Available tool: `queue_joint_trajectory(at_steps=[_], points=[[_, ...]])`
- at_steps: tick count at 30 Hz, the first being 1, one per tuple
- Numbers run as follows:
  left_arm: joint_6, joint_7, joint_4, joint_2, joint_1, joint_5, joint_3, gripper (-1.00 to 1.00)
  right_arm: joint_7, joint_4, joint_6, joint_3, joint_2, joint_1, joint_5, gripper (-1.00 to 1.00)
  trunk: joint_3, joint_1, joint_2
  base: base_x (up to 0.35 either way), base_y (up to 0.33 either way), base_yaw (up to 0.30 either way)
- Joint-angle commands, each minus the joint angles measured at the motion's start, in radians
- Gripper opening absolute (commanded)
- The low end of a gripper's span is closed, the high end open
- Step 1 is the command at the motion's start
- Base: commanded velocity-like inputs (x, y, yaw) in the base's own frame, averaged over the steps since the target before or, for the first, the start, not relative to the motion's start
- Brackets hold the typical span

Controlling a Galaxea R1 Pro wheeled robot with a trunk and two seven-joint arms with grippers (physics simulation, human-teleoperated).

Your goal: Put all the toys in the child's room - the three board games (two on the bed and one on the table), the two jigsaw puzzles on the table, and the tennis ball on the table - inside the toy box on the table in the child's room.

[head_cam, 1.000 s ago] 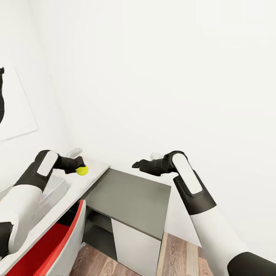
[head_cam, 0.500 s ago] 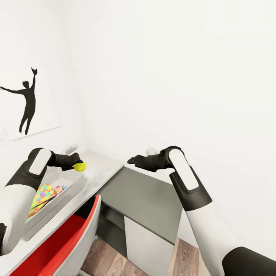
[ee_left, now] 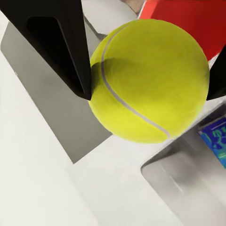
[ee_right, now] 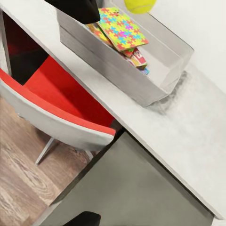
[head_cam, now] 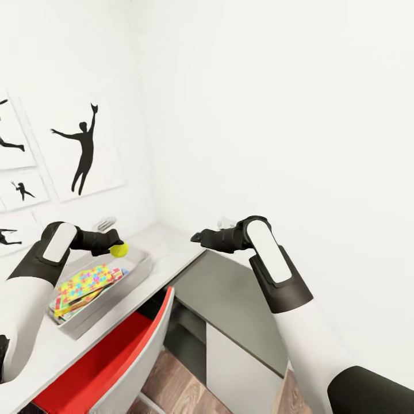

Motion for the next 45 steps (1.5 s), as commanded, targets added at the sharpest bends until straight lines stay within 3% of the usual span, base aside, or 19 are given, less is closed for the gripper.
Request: queue_joint_trajectory(at_steps=[1, 9, 13, 17, 21, 25, 26, 29, 32, 36, 37, 39, 45], points=[[0.004, 0.008, -0.002, 0.000, -0.001, 0.007, 0.000, -1.00, -0.010, -0.001, 0.003, 0.000, 0.000, -0.001, -0.008, 1.00, -0.002, 0.001, -0.002, 0.000, 0.000, 0.282], [0.004, 0.020, -0.028, 0.000, -0.001, -0.007, -0.004, -1.00, -0.010, 0.000, 0.002, 0.002, 0.000, -0.001, -0.004, 1.00, -0.002, 0.001, -0.002, 0.000, 0.000, 0.282], [0.002, 0.022, -0.029, 0.002, -0.001, -0.066, -0.002, -1.00, -0.010, 0.000, 0.000, 0.002, 0.000, -0.001, -0.003, 1.00, -0.003, 0.001, -0.002, 0.000, 0.000, 0.282], [-0.005, 0.023, -0.029, 0.000, 0.000, -0.159, -0.005, -1.00, -0.010, 0.000, -0.002, 0.003, 0.000, -0.001, -0.002, 1.00, -0.004, 0.001, -0.002, 0.000, 0.000, 0.282], [-0.006, 0.030, -0.028, -0.004, 0.000, -0.182, -0.006, -1.00, -0.012, -0.001, -0.002, 0.004, 0.000, -0.002, 0.004, 1.00, -0.005, 0.001, -0.002, 0.000, 0.000, 0.282], [-0.008, 0.081, -0.026, -0.007, 0.004, -0.189, -0.022, -1.00, -0.012, -0.002, 0.000, 0.004, 0.000, -0.003, 0.094, 1.00, -0.006, 0.001, -0.002, 0.000, 0.000, 0.282], [-0.009, 0.107, -0.025, -0.008, 0.004, -0.189, -0.035, -1.00, -0.012, -0.002, 0.000, 0.004, 0.000, -0.003, 0.137, 1.00, -0.007, 0.001, -0.002, 0.000, 0.000, 0.282], [-0.026, 0.134, -0.024, -0.019, 0.006, -0.188, -0.054, -1.00, -0.013, -0.002, -0.001, 0.004, 0.000, -0.003, 0.194, 1.00, -0.008, 0.001, -0.002, 0.000, 0.000, 0.238], [-0.035, 0.142, -0.024, -0.039, 0.007, -0.188, -0.061, -1.00, -0.013, -0.001, -0.004, 0.004, 0.000, -0.006, 0.215, 1.00, -0.008, 0.001, -0.002, 0.000, 0.000, 0.077], [-0.038, 0.142, -0.024, -0.047, 0.007, -0.187, -0.064, -1.00, -0.013, -0.001, -0.009, 0.004, 0.000, -0.010, 0.232, 1.00, -0.008, 0.001, -0.002, 0.000, 0.000, 0.022], [-0.040, 0.143, -0.024, -0.049, 0.009, -0.187, -0.065, -1.00, -0.013, 0.000, -0.010, 0.005, 0.000, -0.012, 0.278, 1.00, -0.008, 0.001, -0.002, 0.072, -0.025, 0.003], [-0.040, 0.143, -0.024, -0.050, 0.010, -0.187, -0.065, -1.00, -0.012, 0.003, -0.010, 0.004, 0.000, -0.012, 0.301, 1.00, -0.008, 0.001, -0.002, 0.112, -0.073, 0.002], [-0.040, 0.142, -0.022, -0.048, 0.011, -0.190, -0.065, -1.00, -0.012, 0.004, -0.012, 0.004, 0.000, -0.012, 0.317, 1.00, -0.008, 0.001, -0.002, 0.055, -0.037, 0.000]])
